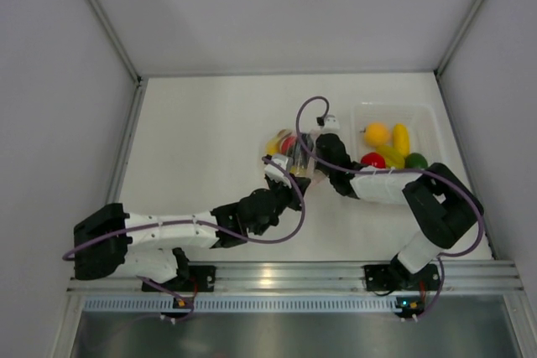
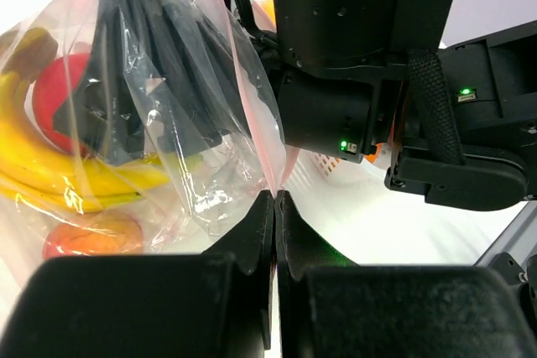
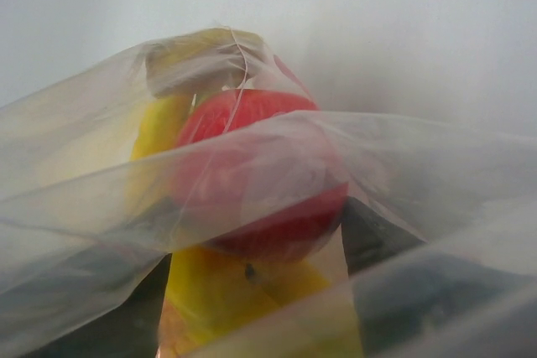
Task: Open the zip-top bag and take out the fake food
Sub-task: Pick up the fake fruit from the zipper food storage bag.
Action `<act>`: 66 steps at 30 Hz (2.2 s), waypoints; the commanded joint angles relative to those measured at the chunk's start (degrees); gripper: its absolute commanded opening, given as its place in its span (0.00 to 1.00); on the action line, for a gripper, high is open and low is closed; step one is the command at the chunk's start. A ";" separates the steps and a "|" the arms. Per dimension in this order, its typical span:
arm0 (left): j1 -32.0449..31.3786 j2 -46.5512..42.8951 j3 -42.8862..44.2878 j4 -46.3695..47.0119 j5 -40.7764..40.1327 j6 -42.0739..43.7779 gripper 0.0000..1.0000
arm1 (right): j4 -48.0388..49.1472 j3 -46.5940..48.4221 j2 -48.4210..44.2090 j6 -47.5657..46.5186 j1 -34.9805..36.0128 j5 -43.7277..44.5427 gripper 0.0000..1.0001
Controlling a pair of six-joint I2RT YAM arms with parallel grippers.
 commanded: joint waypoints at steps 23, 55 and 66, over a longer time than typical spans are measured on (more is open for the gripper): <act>6.55 -3.71 4.91 -8.60 -15.50 -8.58 0.00 | -6.37 -2.20 -4.93 -2.40 9.70 10.71 0.27; 9.19 -4.32 7.20 -18.18 -26.66 -14.56 0.00 | -6.71 -12.84 -16.18 -5.04 15.24 13.70 0.24; 11.92 -6.96 6.50 -18.36 -22.03 -12.36 0.00 | -4.18 -14.87 -21.27 -6.18 15.59 12.21 0.23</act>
